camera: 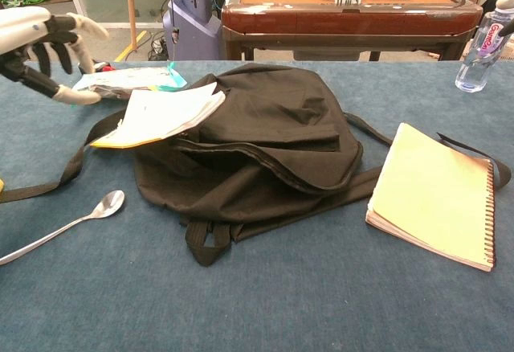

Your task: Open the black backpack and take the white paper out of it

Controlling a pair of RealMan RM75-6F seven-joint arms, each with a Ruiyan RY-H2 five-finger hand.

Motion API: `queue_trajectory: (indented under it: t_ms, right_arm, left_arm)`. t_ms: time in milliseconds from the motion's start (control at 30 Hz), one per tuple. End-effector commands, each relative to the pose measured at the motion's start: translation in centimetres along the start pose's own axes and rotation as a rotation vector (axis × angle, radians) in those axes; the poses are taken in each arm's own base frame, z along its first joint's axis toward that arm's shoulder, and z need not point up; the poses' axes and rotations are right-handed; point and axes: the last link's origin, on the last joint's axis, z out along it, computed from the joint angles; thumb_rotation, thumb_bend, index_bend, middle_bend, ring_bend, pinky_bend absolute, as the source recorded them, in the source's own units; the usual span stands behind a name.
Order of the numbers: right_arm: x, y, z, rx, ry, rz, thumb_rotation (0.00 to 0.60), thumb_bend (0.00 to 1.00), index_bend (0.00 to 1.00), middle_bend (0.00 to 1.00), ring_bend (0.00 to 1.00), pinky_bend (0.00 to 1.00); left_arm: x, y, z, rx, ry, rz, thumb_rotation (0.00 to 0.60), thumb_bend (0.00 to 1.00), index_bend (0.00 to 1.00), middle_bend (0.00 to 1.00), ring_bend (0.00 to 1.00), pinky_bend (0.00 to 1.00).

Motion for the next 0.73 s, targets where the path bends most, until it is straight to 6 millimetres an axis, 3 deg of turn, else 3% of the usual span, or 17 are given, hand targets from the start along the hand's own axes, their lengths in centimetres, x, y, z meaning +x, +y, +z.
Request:
queue_trajectory:
  t_ms: [33,167,300,733]
  right_arm:
    - [-0.6,1.4,-1.6,-0.014,0.046,-0.018,0.600,0.29,0.11,0.23,0.16,0.22]
    - [-1.3,2.7,-3.9,-0.021,0.120,-0.035,0.600,0.30,0.21,0.31,0.23,0.29]
    - [-2.1,3.7,-6.2,-0.052,0.156,-0.030,0.600,0.30,0.27,0.34,0.27,0.32]
    - [-2.6,4.8,-11.7,-0.139,0.226,-0.024,0.600,0.30,0.30,0.35,0.29,0.36]
  left_arm:
    - [0.2,-3.0,-1.6,0.101,-0.017,-0.002,0.600,0.17,0.22,0.38,0.40,0.45]
    - [0.5,-5.9,-4.6,0.200,-0.032,0.016,0.600,0.17,0.23,0.38,0.40,0.45]
    - [0.6,-7.1,-7.5,0.251,-0.013,0.064,0.600,0.17,0.25,0.38,0.40,0.43]
    - [1.2,-6.1,-13.7,0.274,0.069,0.084,0.600,0.17,0.27,0.37,0.40,0.40]
